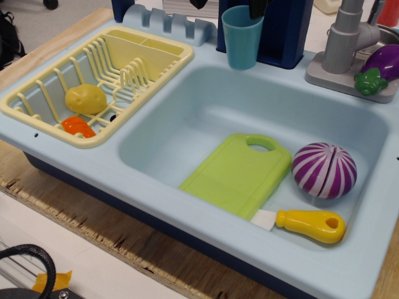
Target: Put cup from counter or drying rack into sink
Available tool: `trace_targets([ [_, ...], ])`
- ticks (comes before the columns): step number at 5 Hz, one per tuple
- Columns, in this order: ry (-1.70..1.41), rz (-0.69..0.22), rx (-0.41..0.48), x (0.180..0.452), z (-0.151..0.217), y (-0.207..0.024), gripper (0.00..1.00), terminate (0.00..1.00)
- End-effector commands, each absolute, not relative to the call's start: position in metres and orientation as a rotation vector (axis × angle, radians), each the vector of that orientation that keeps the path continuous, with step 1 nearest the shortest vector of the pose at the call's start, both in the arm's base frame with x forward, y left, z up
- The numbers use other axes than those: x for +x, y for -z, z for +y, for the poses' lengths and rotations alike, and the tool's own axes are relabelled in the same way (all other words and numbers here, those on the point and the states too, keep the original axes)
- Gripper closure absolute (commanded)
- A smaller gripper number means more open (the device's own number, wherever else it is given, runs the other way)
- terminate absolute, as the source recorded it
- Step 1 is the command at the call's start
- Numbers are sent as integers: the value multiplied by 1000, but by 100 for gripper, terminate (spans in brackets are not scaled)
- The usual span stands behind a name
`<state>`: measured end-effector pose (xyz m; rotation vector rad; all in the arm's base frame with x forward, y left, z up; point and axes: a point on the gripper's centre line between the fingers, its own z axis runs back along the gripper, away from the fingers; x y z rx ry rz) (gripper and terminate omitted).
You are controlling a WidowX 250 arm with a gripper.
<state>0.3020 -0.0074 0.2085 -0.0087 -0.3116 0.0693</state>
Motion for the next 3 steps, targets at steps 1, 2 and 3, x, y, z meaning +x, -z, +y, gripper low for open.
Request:
trace_targets([
  [1,-69,-312,-9,302,-7,-208,0,0],
  [2,-80,-327,-9,312,-7,-203,0,0],
  [3,-73,-349,-13,320,-9,-199,0,0],
])
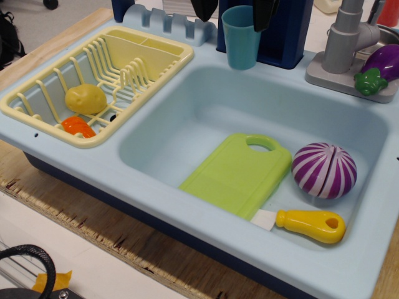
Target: Put cup from counter or drying rack into sink
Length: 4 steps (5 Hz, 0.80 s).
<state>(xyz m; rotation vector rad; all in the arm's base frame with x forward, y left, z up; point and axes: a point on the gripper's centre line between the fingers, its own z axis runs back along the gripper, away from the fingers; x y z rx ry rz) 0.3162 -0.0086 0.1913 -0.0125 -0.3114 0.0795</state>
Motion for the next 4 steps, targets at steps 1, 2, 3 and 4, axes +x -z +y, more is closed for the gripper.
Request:
trace_targets([
  [1,-63,-379,5,329,-9,-196,0,0],
  [2,-46,-413,1,338,-7,-186,0,0],
  [3,-33,-405,-24,344,-7,-174,0,0],
  [4,-29,-375,-46,348,-6,-161,0,0],
])
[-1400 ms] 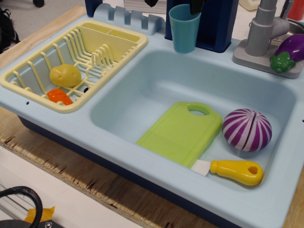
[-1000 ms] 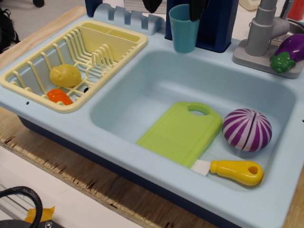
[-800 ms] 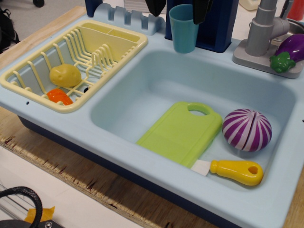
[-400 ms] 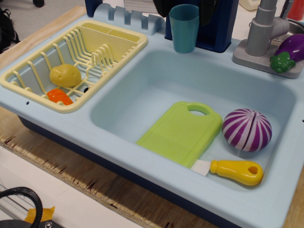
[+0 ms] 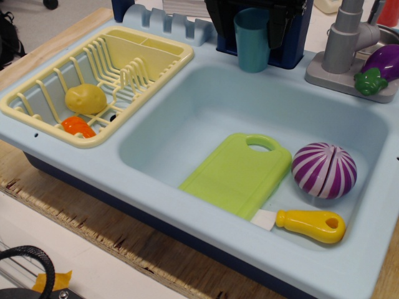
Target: Put cup from counter or drying rack into sink
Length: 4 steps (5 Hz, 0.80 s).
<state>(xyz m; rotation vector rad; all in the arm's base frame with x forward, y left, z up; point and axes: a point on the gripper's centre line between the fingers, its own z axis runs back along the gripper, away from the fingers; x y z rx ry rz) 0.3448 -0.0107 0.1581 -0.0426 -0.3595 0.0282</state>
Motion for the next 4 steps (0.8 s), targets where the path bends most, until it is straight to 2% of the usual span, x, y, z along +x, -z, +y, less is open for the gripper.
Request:
trace_targets([
  [1,-51,-362,-65,348,-5,-151,0,0],
  [2,-71,-363,-57,344,-7,-152,100,0],
  [4,-119,-337,-5,320,-11,-175,100,0],
])
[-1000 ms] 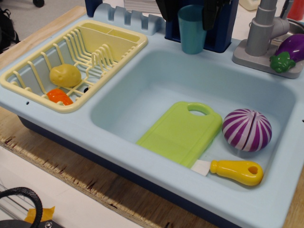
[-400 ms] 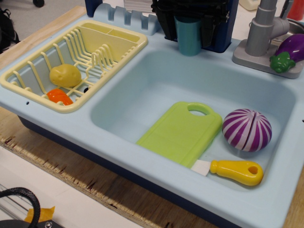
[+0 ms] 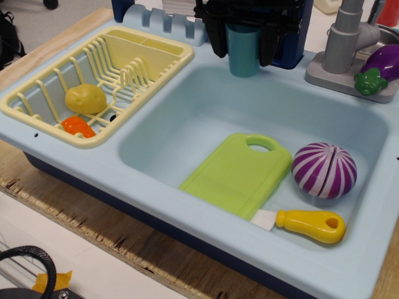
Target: Put cup from counter or drying rack into sink
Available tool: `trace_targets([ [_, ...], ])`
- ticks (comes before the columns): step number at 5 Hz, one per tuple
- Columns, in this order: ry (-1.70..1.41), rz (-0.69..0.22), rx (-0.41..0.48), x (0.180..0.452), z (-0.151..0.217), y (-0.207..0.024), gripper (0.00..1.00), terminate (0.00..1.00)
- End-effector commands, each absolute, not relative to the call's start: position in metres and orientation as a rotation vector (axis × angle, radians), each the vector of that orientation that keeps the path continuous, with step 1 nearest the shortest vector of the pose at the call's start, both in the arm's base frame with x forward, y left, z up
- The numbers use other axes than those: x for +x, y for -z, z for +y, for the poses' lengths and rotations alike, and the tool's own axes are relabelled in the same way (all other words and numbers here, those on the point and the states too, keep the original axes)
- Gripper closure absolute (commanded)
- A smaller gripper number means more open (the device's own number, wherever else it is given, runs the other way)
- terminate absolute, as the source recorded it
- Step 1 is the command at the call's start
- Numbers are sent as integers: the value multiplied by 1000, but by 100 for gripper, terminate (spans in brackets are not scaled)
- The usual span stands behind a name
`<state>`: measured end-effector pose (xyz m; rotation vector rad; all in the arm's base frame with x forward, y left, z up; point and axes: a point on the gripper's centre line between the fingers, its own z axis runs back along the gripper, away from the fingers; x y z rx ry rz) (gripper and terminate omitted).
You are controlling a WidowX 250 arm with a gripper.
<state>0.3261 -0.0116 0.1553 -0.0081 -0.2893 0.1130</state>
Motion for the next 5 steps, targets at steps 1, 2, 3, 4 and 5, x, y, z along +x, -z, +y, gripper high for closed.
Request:
trace_targets([
  [1,-177,-261,2,300,-7,-171,100,0],
  [2,-248,-130,-19,284,-5,-161,0,0],
  [3,-248,-130,-19,284,-5,-161,0,0],
  [4,-248,-130,-19,284,-5,-161,0,0],
  [5,-248,-130,-19,284,-5,-161,0,100],
])
